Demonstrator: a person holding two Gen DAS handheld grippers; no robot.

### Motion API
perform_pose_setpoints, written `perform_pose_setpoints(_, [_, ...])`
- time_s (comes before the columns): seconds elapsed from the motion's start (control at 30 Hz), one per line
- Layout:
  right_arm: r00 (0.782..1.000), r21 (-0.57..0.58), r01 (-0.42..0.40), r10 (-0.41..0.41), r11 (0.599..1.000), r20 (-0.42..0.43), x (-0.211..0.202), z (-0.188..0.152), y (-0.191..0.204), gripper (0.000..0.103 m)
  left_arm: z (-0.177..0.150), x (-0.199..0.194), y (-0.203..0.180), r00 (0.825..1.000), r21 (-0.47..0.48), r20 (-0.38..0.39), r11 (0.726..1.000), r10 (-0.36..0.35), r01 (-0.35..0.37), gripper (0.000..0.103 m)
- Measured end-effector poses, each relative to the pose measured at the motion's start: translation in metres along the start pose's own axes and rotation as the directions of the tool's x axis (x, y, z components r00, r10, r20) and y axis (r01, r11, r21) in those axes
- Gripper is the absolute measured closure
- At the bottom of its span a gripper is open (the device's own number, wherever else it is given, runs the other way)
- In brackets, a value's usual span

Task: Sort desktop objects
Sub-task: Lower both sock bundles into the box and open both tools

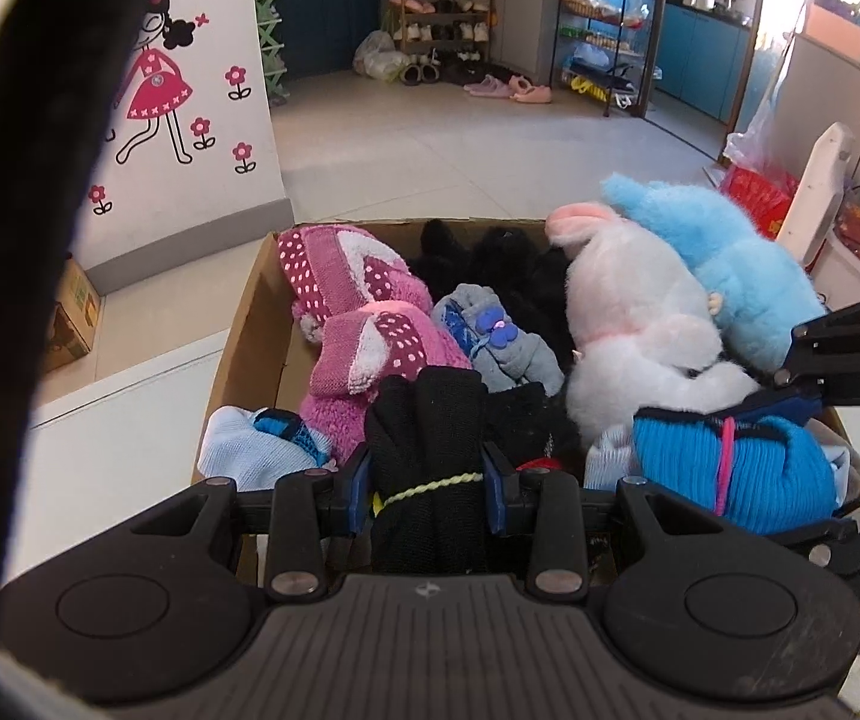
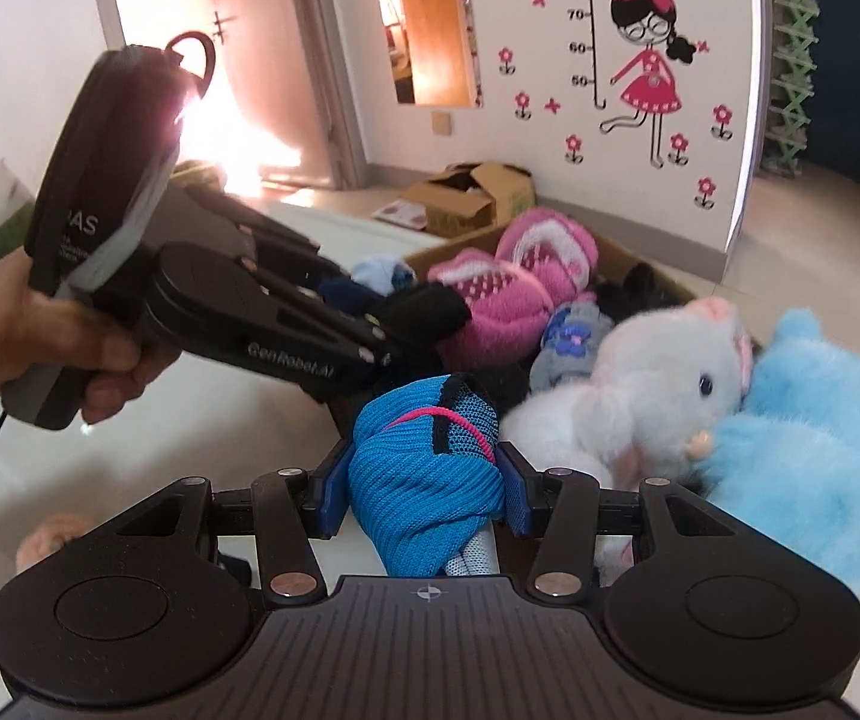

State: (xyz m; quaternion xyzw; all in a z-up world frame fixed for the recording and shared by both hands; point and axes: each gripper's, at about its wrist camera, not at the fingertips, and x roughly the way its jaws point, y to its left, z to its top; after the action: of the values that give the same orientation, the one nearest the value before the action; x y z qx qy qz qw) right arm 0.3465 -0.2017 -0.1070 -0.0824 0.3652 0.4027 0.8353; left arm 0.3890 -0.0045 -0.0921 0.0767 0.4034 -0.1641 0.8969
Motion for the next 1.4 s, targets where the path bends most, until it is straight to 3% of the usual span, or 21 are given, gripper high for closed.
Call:
perform_pose_setpoints(0.47, [0.996, -0.084, 0.088, -0.09, 0.993, -0.025, 0.005, -0.018, 0.0, 0.045, -0.012, 0.011, -0.006, 0.998, -0.004, 0.019, 0.998, 0.063, -0.063, 0.07])
perform_pose_setpoints(0.9, [0.994, -0.091, 0.081, -0.074, 0.993, 0.081, -0.031, -0.012, 0.015, 0.035, -0.011, -0.029, -0.001, 0.992, -0.009, 0.104, 0.998, 0.068, -0.067, 0.064])
perform_pose_setpoints(1.27, [0.99, -0.038, 0.079, -0.074, 0.996, 0.117, -0.044, -0.015, 0.012, 0.035, -0.022, -0.017, 0.003, 0.995, -0.123, 0.03, 0.988, -0.093, 0.096, 0.061])
perform_pose_setpoints(1.4, [0.989, -0.029, 0.082, -0.078, 0.996, 0.122, -0.048, -0.019, 0.01, 0.035, -0.018, -0.01, -0.009, 0.995, -0.117, 0.021, 0.988, -0.099, 0.101, 0.061])
